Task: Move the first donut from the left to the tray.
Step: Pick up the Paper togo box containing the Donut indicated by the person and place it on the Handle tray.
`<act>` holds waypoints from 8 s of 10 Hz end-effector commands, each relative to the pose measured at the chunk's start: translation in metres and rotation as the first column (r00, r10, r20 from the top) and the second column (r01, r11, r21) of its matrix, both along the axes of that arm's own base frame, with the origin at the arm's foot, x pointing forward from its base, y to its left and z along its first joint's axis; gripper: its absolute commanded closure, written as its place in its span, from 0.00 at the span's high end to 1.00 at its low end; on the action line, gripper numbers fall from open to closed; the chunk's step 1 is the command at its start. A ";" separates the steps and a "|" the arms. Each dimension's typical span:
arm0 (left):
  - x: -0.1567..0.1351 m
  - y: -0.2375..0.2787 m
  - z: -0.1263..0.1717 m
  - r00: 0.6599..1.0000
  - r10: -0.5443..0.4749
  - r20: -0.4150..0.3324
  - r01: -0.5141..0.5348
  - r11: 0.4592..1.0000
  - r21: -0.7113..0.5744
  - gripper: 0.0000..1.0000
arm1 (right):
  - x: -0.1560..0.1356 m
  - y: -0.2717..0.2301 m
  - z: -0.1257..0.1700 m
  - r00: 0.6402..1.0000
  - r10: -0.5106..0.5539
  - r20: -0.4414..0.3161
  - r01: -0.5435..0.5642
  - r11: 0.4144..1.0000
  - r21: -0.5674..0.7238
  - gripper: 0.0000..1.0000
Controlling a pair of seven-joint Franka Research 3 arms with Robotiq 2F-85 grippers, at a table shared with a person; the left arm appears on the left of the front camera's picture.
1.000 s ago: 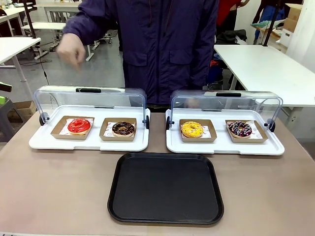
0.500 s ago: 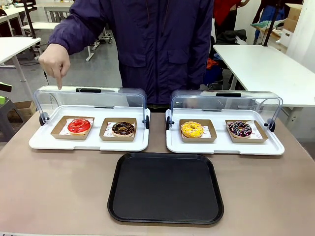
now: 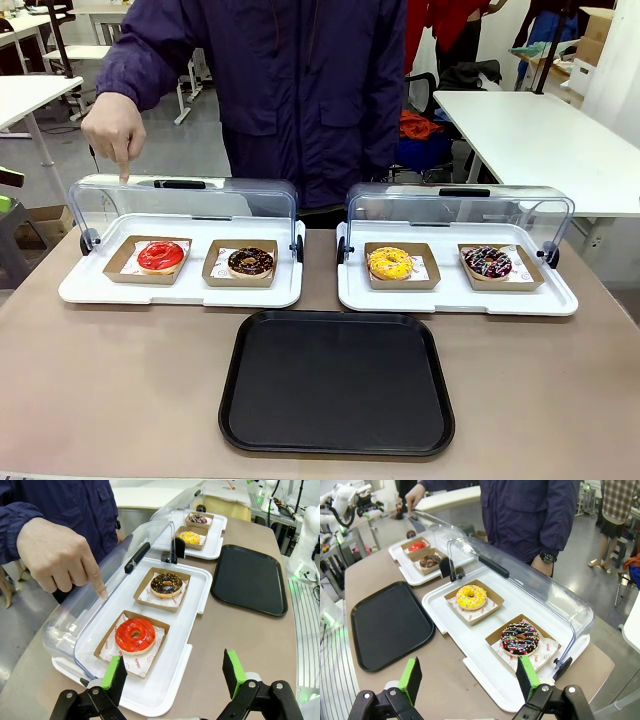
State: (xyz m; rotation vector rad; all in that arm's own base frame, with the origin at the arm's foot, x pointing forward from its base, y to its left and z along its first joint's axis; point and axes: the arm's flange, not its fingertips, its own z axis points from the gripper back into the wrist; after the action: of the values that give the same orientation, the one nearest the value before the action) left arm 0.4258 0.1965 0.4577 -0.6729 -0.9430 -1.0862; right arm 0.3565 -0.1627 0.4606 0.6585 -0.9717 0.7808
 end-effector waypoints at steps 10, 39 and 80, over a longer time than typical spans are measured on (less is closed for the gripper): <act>0.006 -0.036 0.041 0.999 -0.053 0.004 0.050 0.955 0.294 1.00 | 0.005 -0.001 0.001 0.999 0.007 0.038 -0.007 1.000 0.011 1.00; 0.099 -0.190 -0.137 0.985 -0.138 -0.108 0.161 0.477 0.864 1.00 | 0.005 -0.001 0.001 0.999 0.007 0.038 -0.007 1.000 0.011 1.00; -0.174 -0.446 -0.112 0.950 -0.311 -0.017 0.170 0.472 0.865 0.02 | 0.005 -0.001 0.001 0.999 0.007 0.038 -0.007 1.000 0.011 1.00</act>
State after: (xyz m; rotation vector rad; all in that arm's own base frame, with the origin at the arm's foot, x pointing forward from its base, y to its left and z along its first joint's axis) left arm 0.3062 -0.2805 0.3941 0.1323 -0.2663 -1.7075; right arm 0.3576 -0.1640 0.4622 0.6604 -0.9688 0.7839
